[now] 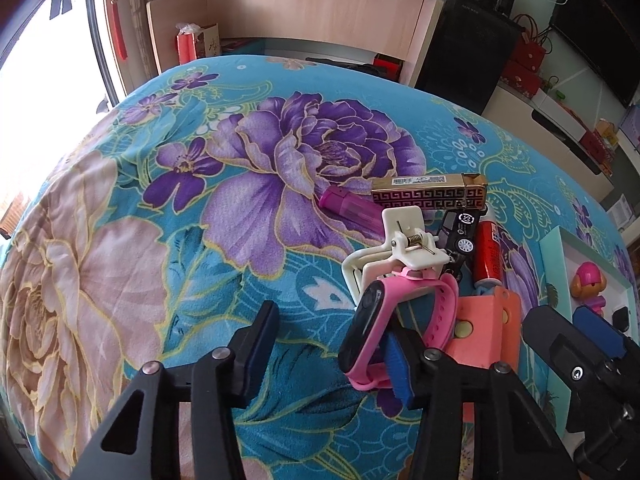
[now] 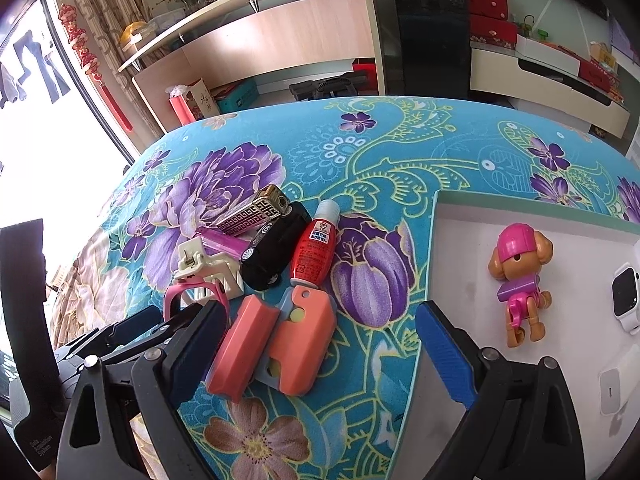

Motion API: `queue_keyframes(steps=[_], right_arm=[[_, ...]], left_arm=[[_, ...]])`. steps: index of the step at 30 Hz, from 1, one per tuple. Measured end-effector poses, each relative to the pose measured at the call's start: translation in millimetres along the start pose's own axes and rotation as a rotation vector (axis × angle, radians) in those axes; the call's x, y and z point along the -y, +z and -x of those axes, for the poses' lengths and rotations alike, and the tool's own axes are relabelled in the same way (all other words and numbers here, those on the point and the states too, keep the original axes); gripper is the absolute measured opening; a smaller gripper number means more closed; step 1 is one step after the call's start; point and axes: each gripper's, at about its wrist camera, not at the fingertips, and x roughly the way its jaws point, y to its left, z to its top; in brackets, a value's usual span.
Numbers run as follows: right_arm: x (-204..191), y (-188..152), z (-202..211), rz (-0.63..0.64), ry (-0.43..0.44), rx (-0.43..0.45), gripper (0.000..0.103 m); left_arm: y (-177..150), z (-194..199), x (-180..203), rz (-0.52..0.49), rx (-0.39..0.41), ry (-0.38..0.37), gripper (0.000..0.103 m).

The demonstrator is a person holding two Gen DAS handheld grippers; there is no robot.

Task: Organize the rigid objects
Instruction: 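Grasp the pink watch band with the left tool while the right tool moves to the pink block, then grasp the pink block with the right tool while the left tool lifts the pink band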

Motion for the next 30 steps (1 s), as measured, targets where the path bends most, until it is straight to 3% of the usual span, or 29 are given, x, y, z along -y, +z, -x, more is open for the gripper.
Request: queue_keyframes(steps=[9,16,21,30], right_arm=[[-2,0,-1,0.009,-0.001,-0.004,0.096],[-6,-1,-3,0.021,0.027,-0.010,0.095],[-14,-4,-7,0.037,0.090,-0.036,0.083],[-31,-10,-14,0.084,0.160,-0.081,0.061]], left_arm=[[2,4,-3,0.005,0.021,-0.026,0.015],[3,11,-16,0.050,0.038,0.009,0.014],[5,17,-29,0.078,0.051,0.055,0.014],[3,17,-43,0.115,0.039,0.072,0.014]])
